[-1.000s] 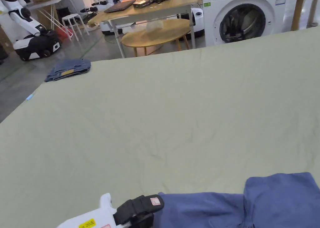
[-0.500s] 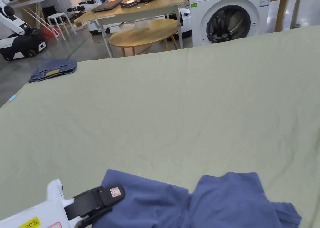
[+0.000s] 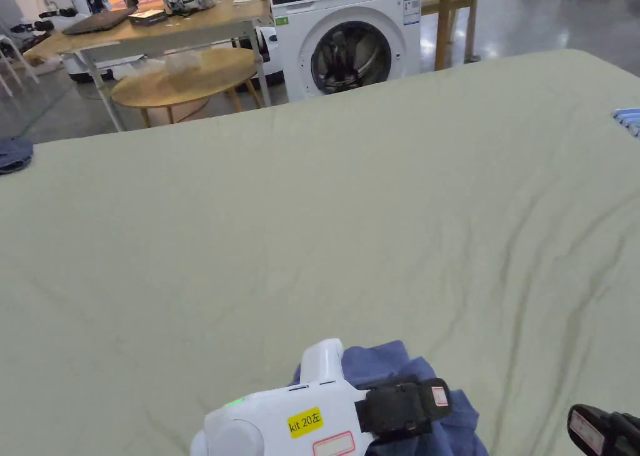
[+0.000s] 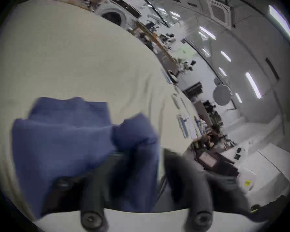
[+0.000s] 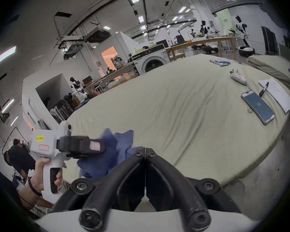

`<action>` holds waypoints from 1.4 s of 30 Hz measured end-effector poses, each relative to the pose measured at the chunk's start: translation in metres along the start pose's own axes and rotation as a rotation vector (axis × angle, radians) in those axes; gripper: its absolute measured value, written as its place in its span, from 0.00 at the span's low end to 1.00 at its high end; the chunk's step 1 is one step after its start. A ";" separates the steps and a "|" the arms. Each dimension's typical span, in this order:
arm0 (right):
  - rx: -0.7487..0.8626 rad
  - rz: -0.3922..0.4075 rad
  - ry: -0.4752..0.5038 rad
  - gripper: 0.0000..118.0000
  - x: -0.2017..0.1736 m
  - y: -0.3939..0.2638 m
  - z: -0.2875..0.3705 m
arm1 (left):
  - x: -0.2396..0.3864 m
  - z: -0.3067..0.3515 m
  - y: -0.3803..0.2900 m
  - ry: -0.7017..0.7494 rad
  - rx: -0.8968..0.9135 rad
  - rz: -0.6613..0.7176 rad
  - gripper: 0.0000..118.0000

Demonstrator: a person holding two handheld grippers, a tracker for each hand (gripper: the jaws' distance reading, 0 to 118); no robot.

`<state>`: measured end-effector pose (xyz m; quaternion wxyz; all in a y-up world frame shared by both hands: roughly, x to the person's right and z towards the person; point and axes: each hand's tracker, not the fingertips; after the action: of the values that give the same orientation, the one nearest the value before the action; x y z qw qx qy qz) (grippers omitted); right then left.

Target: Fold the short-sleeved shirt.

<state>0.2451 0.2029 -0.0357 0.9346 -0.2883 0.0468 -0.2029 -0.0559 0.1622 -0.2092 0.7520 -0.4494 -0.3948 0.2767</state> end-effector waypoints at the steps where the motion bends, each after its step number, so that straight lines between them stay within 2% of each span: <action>1: -0.002 -0.011 -0.007 0.00 0.003 -0.002 0.001 | 0.002 0.001 -0.001 0.054 0.024 0.010 0.63; 2: -0.001 -0.018 -0.011 0.00 0.006 -0.003 0.003 | 0.003 0.003 0.000 0.048 0.053 0.015 0.58; 3: 0.001 -0.027 -0.014 0.00 0.011 -0.005 0.004 | -0.001 0.003 0.000 0.026 0.045 0.020 0.57; 4: 0.004 -0.035 -0.017 0.00 0.013 -0.006 0.006 | 0.000 0.002 -0.002 0.014 0.038 0.031 0.48; 5: 0.004 -0.040 -0.019 0.00 0.015 -0.006 0.008 | -0.003 -0.001 -0.005 0.027 0.038 0.045 0.13; 6: 0.004 -0.044 -0.019 0.00 0.015 -0.005 0.009 | -0.007 -0.009 -0.008 0.070 0.018 0.060 0.00; 8: 0.004 -0.040 -0.015 0.00 0.017 -0.007 0.009 | -0.017 -0.029 -0.014 0.166 -0.027 0.040 0.00; 9: 0.004 -0.035 -0.013 0.00 0.015 -0.006 0.009 | -0.022 -0.041 -0.020 0.140 -0.102 0.024 0.00; 11: -0.007 -0.022 -0.001 0.00 0.006 -0.004 0.007 | -0.030 -0.059 -0.034 0.197 -0.156 0.025 0.00; 15: -0.062 0.039 0.057 0.00 -0.017 -0.004 -0.006 | -0.021 -0.055 -0.037 0.172 -0.092 0.027 0.00; 19: -0.147 0.086 0.108 0.00 -0.037 -0.008 -0.035 | -0.004 -0.020 -0.030 0.160 -0.011 -0.042 0.00; 21: -0.203 0.092 0.140 0.00 -0.046 -0.009 -0.055 | -0.002 0.011 -0.026 0.145 0.053 -0.046 0.36; 24: -0.284 0.107 0.182 0.00 -0.057 -0.011 -0.091 | -0.010 0.063 -0.025 0.148 0.132 -0.024 0.56; 26: -0.334 0.158 0.153 0.00 -0.063 -0.015 -0.113 | -0.025 0.093 -0.028 0.181 0.175 0.009 0.66; 29: -0.478 0.251 -0.034 0.00 -0.062 -0.029 -0.150 | -0.057 0.127 -0.029 0.163 0.204 0.105 0.66; 30: -0.461 0.231 0.022 0.00 -0.060 -0.032 -0.152 | -0.068 0.133 -0.030 0.151 0.215 0.149 0.66; 36: -0.431 0.167 0.035 0.00 -0.053 -0.030 -0.144 | -0.121 0.102 -0.027 0.034 0.083 0.288 0.66; 38: -0.433 0.152 0.034 0.00 -0.054 -0.028 -0.143 | -0.130 0.081 -0.028 0.055 0.050 0.294 0.64; 39: -0.435 0.152 0.033 0.00 -0.053 -0.028 -0.144 | -0.131 0.078 -0.028 0.034 0.048 0.294 0.55; 40: -0.438 0.154 0.031 0.00 -0.054 -0.027 -0.144 | -0.124 0.072 -0.027 -0.010 0.062 0.304 0.37; 41: -0.436 0.155 0.030 0.00 -0.054 -0.026 -0.143 | -0.121 0.068 -0.025 0.026 0.047 0.305 0.19; 42: -0.434 0.155 0.029 0.00 -0.055 -0.024 -0.141 | -0.118 0.067 -0.025 0.074 0.051 0.275 0.19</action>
<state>0.1578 0.1338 -0.1406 0.8628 -0.4750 0.1247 -0.1196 -0.1740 0.0905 -0.2081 0.7321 -0.4900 -0.2944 0.3704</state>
